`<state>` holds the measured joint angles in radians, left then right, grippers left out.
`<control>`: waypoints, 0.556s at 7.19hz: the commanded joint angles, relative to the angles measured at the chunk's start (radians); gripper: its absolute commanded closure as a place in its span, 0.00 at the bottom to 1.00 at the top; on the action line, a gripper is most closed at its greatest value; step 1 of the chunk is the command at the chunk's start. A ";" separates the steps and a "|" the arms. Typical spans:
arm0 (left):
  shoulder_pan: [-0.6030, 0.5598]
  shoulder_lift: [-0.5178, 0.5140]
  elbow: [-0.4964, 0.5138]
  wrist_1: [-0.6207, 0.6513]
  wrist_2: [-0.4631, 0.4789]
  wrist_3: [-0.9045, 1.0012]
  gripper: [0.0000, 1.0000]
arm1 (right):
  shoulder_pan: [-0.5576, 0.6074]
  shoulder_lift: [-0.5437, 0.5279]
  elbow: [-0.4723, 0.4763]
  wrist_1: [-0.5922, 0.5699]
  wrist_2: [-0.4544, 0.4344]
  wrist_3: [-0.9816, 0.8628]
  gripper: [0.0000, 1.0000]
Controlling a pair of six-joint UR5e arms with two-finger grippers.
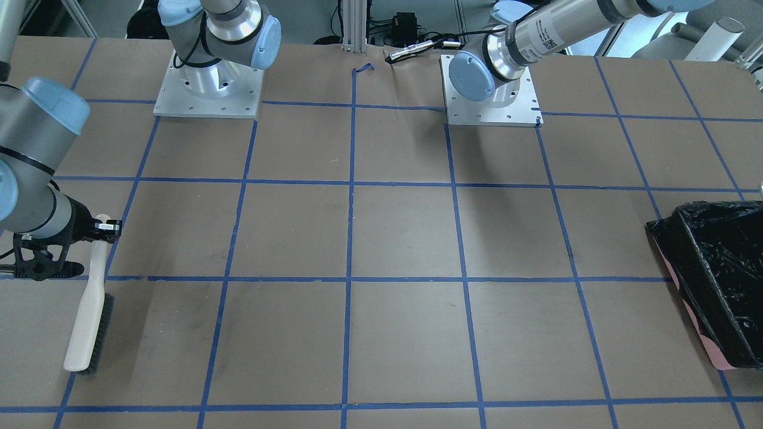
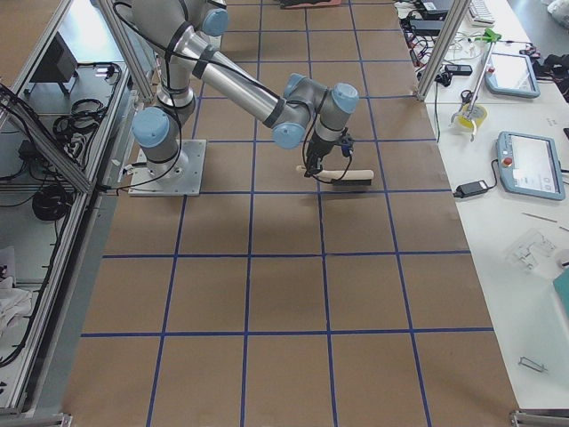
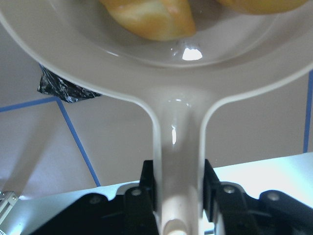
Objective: Sweep and dump trash into bin
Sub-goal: 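Tip the dustpan over the black bin with the left gripper to dump the trash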
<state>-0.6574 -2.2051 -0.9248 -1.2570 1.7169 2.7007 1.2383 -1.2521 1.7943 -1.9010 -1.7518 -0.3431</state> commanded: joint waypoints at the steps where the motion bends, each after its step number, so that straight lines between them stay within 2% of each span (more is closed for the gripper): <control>1: -0.007 0.010 -0.014 0.086 0.067 0.004 0.98 | 0.000 0.008 -0.003 -0.003 -0.001 -0.004 1.00; 3: -0.008 0.008 -0.025 0.212 0.075 0.039 0.98 | 0.000 0.011 -0.003 -0.003 -0.002 0.009 1.00; 4: -0.008 0.021 -0.066 0.243 0.072 0.044 0.98 | 0.000 0.011 -0.003 -0.003 -0.002 0.009 1.00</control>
<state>-0.6649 -2.1930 -0.9554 -1.0724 1.7871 2.7317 1.2380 -1.2420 1.7921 -1.9036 -1.7532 -0.3374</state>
